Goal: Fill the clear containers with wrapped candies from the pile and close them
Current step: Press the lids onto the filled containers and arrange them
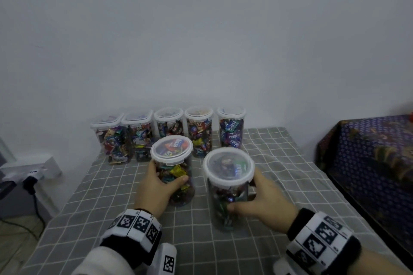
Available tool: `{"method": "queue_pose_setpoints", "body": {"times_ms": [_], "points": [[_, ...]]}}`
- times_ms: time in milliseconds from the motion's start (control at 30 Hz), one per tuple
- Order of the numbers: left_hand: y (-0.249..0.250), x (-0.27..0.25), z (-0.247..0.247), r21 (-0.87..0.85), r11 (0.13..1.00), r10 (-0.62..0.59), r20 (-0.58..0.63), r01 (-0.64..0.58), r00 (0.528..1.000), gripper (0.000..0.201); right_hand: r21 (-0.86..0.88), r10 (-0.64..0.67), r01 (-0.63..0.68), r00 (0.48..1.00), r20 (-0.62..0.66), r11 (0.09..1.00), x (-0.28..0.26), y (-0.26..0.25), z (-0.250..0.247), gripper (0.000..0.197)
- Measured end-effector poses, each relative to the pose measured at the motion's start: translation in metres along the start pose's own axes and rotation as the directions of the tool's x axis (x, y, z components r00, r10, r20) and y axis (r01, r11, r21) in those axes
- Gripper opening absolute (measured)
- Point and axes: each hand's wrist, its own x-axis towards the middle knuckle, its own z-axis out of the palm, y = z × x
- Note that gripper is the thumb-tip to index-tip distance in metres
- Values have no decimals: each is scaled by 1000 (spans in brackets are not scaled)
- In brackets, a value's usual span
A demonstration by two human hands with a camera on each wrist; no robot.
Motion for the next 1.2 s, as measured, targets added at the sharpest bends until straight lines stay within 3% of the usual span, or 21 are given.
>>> {"method": "queue_pose_setpoints", "body": {"times_ms": [133, 333, 600, 833, 1033, 1200], "points": [[1, 4, 10, -10, 1000, 13, 31, -12, 999, 88, -8, 39, -42, 974, -222, 999, 26, 15, -31, 73], [4, 8, 14, -20, 1000, 3, 52, -2, 999, 90, -110, 119, -198, 861, -494, 974, 86, 47, -70, 73], [5, 10, 13, -65, 997, -24, 75, 29, 997, 94, -110, 180, -295, 796, -579, 949, 146, 65, -87, 70], [4, 12, 13, -71, 997, -7, 65, 11, 998, 91, -101, 216, -353, 749, -626, 930, 167, 76, -91, 69], [5, 11, 12, -70, 998, 5, 78, 0, 997, 90, -104, 230, -358, 769, -597, 928, 175, 84, -95, 72], [4, 10, 12, -54, 999, 14, 79, -10, 997, 93, -207, 258, -420, 805, -534, 884, 161, 82, -89, 37]]}}
